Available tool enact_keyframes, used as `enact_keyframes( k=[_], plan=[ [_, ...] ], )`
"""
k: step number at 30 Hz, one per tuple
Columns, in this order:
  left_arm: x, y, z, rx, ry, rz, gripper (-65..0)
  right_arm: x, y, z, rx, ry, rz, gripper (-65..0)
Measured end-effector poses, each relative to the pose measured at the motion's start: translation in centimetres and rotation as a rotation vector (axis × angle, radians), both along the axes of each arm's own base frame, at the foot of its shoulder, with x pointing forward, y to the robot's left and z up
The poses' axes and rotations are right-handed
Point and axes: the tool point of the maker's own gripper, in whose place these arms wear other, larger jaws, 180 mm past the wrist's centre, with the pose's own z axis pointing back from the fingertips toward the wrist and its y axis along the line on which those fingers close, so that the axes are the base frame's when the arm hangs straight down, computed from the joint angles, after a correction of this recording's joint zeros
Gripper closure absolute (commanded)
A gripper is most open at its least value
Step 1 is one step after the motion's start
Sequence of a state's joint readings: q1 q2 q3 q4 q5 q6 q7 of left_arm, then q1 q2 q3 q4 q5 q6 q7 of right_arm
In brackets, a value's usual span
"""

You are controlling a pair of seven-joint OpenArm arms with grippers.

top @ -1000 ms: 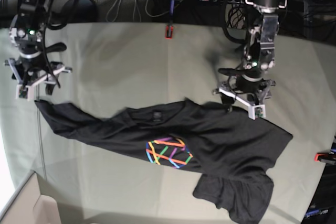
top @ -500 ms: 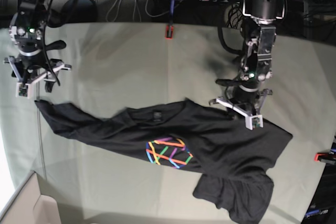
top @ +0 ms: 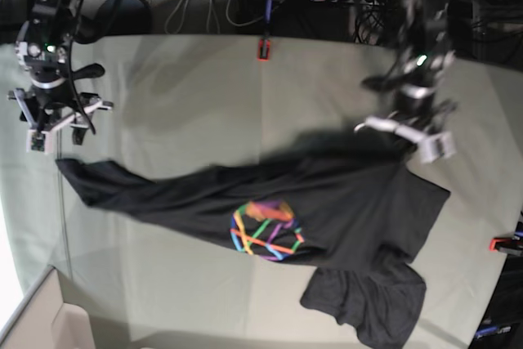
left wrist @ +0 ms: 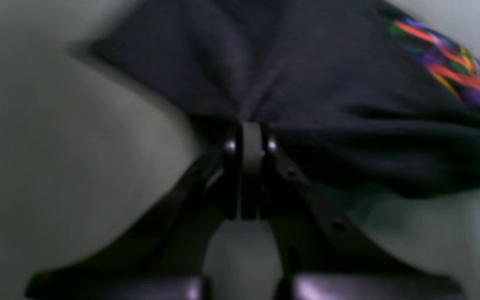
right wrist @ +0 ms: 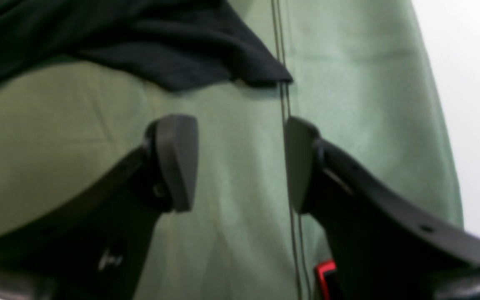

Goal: Layout the t-shirt on the table in an organized manner, then fold the t-shirt properly
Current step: 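Pull the shirt with the left gripper away from the right gripper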

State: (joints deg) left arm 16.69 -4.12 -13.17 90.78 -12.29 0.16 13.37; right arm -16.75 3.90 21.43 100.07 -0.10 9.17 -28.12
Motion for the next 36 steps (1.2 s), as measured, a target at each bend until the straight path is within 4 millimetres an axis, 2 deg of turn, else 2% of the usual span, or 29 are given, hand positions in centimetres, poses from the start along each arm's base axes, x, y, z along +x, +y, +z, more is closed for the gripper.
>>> enact_keyframes(
  k=[5,9,14,18,21,24,29,33,36],
  plan=[
    [-5.8,2.8,1.5,0.052,0.026,0.056,-0.1,-0.1,0.1,-0.1,0.005,0.003,-0.002,-33.5],
    [-9.1,5.0,2.6,0.024,0.034,0.127,-0.1,-0.1,0.4,-0.2,0.003,0.005,0.01,-33.5],
    [-13.1,8.6,2.6,0.001,0.073,0.24,-0.1,-0.7,3.9,-1.7,0.04,0.046,0.097,-33.5],
    [-15.7,9.8,2.2,-0.005,0.119,0.278,-0.1,-1.7,6.8,-3.0,0.068,0.089,0.169,-33.5],
    [-16.7,10.7,3.1,0.005,0.116,0.305,-0.1,-2.1,8.0,-3.4,0.083,0.101,0.197,-33.5],
    [-16.7,11.8,5.2,0.012,0.069,0.334,-0.1,-2.1,8.1,-3.4,0.082,0.104,0.202,-33.5],
    [-15.6,13.4,9.5,-0.011,-0.068,0.379,-0.1,-2.1,7.8,-3.4,0.079,0.103,0.197,-33.5],
    [-12.1,13.1,11.4,-0.101,-0.206,0.388,-0.1,-2.1,7.4,-3.3,0.071,0.103,0.191,-33.5],
    [-9.5,12.4,12.7,-0.131,-0.286,0.364,-0.1,-2.3,5.0,-2.8,0.04,0.097,0.143,-33.5]
  ],
)
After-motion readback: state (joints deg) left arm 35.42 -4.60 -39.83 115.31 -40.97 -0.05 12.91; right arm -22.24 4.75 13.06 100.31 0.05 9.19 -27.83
